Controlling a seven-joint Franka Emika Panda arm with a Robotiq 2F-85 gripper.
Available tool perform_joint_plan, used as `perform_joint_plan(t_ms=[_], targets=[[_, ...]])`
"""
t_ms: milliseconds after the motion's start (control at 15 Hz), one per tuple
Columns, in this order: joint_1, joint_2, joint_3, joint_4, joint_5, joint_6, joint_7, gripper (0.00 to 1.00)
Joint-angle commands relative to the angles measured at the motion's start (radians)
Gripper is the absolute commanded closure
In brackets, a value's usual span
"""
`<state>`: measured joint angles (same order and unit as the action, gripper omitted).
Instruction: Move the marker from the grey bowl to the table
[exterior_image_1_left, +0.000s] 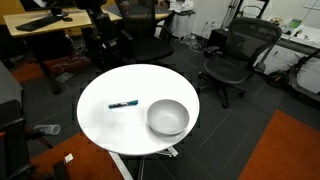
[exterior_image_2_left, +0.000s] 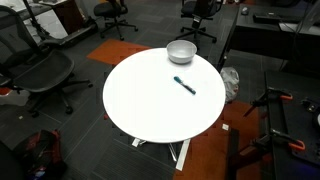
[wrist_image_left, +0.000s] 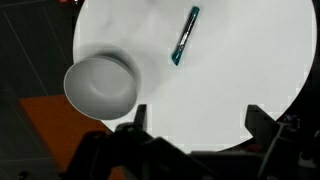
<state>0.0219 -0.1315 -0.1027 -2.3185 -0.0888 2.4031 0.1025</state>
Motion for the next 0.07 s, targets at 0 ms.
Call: perform_joint_plan(t_ms=[0], targets=[[-0.028, -0.001, 0.027, 0.001, 0.006, -0.003, -0.005, 0.00]])
